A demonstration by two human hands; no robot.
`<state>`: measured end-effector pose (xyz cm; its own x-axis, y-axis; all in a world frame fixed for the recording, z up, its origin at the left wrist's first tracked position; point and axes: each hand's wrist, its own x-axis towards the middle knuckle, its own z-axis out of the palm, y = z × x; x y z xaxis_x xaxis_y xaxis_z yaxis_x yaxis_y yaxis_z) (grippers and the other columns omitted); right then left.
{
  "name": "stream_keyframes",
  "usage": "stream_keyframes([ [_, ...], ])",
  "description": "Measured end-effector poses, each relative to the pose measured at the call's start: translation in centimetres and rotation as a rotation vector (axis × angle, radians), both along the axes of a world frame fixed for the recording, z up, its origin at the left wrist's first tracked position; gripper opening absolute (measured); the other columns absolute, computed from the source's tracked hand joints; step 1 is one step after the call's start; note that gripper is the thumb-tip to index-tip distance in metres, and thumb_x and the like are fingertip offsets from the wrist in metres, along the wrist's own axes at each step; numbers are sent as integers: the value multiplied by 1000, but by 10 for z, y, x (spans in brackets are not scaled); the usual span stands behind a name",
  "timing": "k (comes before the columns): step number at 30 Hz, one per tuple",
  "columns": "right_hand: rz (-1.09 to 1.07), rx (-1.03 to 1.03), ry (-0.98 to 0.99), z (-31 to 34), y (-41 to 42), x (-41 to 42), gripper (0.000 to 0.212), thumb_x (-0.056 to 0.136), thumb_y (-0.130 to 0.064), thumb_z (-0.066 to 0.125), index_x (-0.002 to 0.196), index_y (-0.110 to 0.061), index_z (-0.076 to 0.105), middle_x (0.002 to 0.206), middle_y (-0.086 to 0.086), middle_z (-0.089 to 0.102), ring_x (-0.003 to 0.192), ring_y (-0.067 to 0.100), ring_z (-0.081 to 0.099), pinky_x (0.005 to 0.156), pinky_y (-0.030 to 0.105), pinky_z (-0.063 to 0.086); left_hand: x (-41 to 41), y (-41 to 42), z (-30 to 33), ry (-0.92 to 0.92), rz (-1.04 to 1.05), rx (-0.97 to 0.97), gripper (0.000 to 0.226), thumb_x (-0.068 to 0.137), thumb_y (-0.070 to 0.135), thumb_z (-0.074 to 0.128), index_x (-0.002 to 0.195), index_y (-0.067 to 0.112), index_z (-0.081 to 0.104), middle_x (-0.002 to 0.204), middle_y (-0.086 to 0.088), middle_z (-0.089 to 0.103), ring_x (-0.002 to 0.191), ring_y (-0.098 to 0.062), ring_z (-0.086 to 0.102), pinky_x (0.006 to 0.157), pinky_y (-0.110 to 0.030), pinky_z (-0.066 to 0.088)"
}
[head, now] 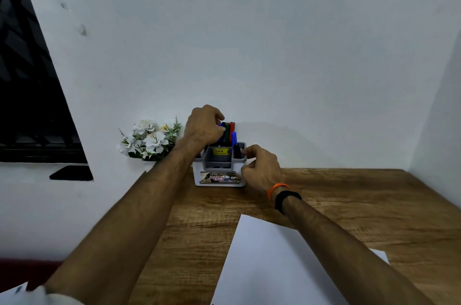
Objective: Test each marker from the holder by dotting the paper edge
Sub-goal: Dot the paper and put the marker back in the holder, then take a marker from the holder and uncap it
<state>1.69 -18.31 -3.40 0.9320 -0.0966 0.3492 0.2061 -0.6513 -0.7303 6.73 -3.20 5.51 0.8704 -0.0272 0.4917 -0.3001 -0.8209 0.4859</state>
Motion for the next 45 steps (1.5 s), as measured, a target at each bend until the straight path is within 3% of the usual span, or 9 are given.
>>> stream_keyframes([
  [2,-5,3,-12,-3,0,1,45,76,-15,70,120,-19,62,117,3,68,97,23,66,89,40,56,4,-8,-2,12,27,35,37,77,15,75,113,13,70,109,-7,71,101,-22,65,91,-30,52],
  [5,-3,2,-22,-6,1,3,46,76,-15,70,120,-20,61,117,3,67,97,23,65,88,41,57,6,-16,-7,25,60,60,34,77,18,76,111,14,72,110,-10,71,100,-25,66,89,-36,55],
  [10,-4,6,-21,-7,0,5,47,77,-12,69,122,-18,59,117,5,66,97,24,65,88,41,56,7,-16,-16,-46,87,14,30,76,25,80,103,13,74,105,-11,72,96,-25,66,84,-33,54],
  [16,-5,12,-28,-9,3,5,48,78,-18,73,123,-18,56,119,6,65,95,25,66,86,39,57,3,-14,-9,-80,36,-65,7,77,15,73,84,14,74,91,-3,74,89,-18,67,81,-27,53],
  [20,-9,25,-32,-8,5,3,49,79,-22,74,124,-17,55,119,8,65,95,26,66,85,40,58,1,-18,-10,14,-22,21,34,72,10,73,105,17,73,97,-5,74,91,-19,67,85,-32,56],
  [31,20,-16,-20,-8,2,1,53,78,-11,68,128,-15,51,122,9,62,97,25,65,86,39,56,4,-25,-14,-73,56,-33,18,72,2,67,86,12,73,93,-8,73,94,-26,66,85,-36,55],
  [37,61,-28,23,-9,1,3,58,77,-16,73,128,-17,46,112,8,64,92,24,64,81,38,57,2,-17,10,-186,-30,13,16,76,8,70,91,11,76,91,-6,75,88,-19,68,85,-30,55],
  [41,103,-73,47,-8,-1,2,60,75,-16,72,128,-18,43,108,9,63,92,25,63,79,39,57,-12,-5,49,-279,-61,-108,13,78,14,73,91,10,72,93,-4,73,86,-15,67,83,-26,53],
  [45,107,-76,81,-1,-2,-4,60,75,-20,72,129,-16,45,117,12,60,99,26,61,86,42,56,-41,2,68,-326,-103,-239,15,77,15,75,89,9,70,85,-3,73,74,-16,70,77,-36,59],
])
